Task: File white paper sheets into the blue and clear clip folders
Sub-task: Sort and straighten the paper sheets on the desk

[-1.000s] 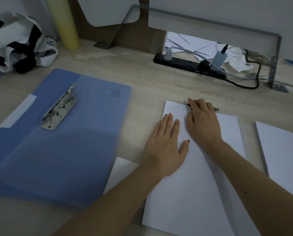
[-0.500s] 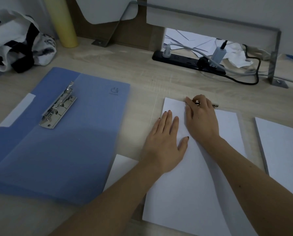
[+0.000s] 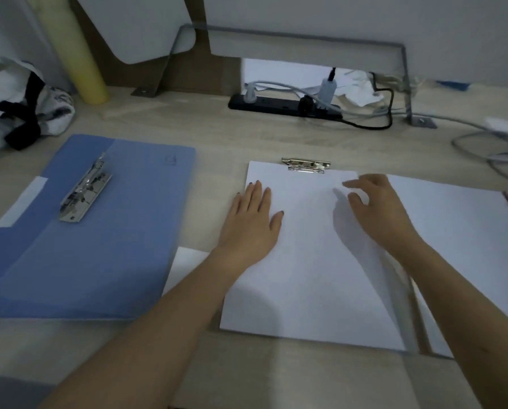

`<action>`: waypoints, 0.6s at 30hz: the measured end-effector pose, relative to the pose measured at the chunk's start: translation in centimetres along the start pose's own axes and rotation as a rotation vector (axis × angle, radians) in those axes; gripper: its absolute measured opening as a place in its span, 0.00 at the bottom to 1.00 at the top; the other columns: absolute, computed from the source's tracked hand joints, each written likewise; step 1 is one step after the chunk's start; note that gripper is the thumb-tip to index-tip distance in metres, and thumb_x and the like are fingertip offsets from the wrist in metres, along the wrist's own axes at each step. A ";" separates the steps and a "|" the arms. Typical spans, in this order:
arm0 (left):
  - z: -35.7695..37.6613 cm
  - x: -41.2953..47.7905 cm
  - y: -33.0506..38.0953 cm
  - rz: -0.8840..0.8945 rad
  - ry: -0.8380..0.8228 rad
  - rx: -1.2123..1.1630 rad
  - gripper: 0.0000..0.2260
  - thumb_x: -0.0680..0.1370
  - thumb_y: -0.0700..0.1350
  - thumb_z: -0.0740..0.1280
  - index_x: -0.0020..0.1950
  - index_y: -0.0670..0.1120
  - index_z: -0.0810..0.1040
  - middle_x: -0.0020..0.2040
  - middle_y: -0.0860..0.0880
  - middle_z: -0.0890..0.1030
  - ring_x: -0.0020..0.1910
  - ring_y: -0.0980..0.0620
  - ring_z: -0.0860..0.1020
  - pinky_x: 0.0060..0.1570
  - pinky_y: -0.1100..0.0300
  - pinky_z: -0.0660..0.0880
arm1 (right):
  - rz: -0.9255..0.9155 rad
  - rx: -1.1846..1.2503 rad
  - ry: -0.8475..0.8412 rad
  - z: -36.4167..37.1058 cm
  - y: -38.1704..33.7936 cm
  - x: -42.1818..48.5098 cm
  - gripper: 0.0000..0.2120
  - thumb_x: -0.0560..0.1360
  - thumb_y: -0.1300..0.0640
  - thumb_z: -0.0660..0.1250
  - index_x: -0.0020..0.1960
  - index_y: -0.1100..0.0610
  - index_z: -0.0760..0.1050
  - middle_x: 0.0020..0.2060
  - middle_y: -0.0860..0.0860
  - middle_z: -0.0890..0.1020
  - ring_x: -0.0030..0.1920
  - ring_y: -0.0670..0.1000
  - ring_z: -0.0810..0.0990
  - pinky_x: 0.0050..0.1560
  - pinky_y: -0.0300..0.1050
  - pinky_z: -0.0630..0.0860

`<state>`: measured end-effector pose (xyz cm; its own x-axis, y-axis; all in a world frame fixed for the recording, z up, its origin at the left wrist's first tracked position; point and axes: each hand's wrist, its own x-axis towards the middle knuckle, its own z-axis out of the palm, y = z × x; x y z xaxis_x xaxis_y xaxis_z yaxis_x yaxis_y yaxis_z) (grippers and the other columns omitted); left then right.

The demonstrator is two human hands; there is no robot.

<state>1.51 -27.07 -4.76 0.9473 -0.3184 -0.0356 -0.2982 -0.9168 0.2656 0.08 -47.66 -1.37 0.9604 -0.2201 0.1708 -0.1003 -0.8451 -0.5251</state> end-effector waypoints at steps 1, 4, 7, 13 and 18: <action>-0.1 -0.2 0.4 -0.008 -0.011 0.007 0.26 0.82 0.52 0.46 0.77 0.44 0.46 0.78 0.45 0.43 0.77 0.51 0.41 0.74 0.56 0.37 | 0.046 0.013 0.004 -1.6 1.3 -0.9 0.15 0.78 0.60 0.58 0.62 0.56 0.75 0.65 0.55 0.70 0.63 0.55 0.72 0.55 0.39 0.64; -0.3 -0.9 3.2 0.069 -0.039 0.007 0.25 0.82 0.52 0.46 0.77 0.44 0.45 0.78 0.45 0.42 0.77 0.51 0.39 0.74 0.55 0.36 | 0.194 -0.011 0.053 -6.0 5.3 -3.1 0.14 0.78 0.60 0.58 0.61 0.55 0.75 0.65 0.56 0.70 0.52 0.56 0.75 0.50 0.40 0.65; -0.2 -1.5 7.8 0.246 -0.055 -0.021 0.25 0.82 0.52 0.45 0.77 0.46 0.44 0.78 0.48 0.40 0.77 0.54 0.38 0.75 0.56 0.36 | 0.362 -0.039 0.074 -9.0 9.4 -5.1 0.15 0.77 0.60 0.58 0.62 0.56 0.75 0.65 0.59 0.71 0.45 0.55 0.73 0.47 0.42 0.66; 1.5 -1.9 16.2 0.495 -0.163 0.068 0.26 0.82 0.53 0.45 0.77 0.42 0.43 0.78 0.47 0.42 0.77 0.54 0.40 0.73 0.57 0.35 | 0.714 0.006 0.103 -12.0 15.4 -8.3 0.18 0.77 0.62 0.58 0.66 0.61 0.70 0.64 0.62 0.73 0.62 0.60 0.74 0.59 0.49 0.70; 3.0 -2.4 17.4 0.419 -0.287 0.139 0.30 0.81 0.56 0.43 0.76 0.40 0.39 0.78 0.44 0.39 0.77 0.51 0.38 0.73 0.56 0.34 | 0.834 0.084 0.143 -12.4 17.8 -8.9 0.08 0.74 0.60 0.59 0.38 0.60 0.71 0.46 0.62 0.77 0.45 0.56 0.73 0.42 0.45 0.68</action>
<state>-6.29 -43.03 -2.97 0.6789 -0.7001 -0.2213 -0.6760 -0.7136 0.1839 -13.44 -66.80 -1.83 0.5380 -0.8192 -0.1986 -0.7357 -0.3413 -0.5851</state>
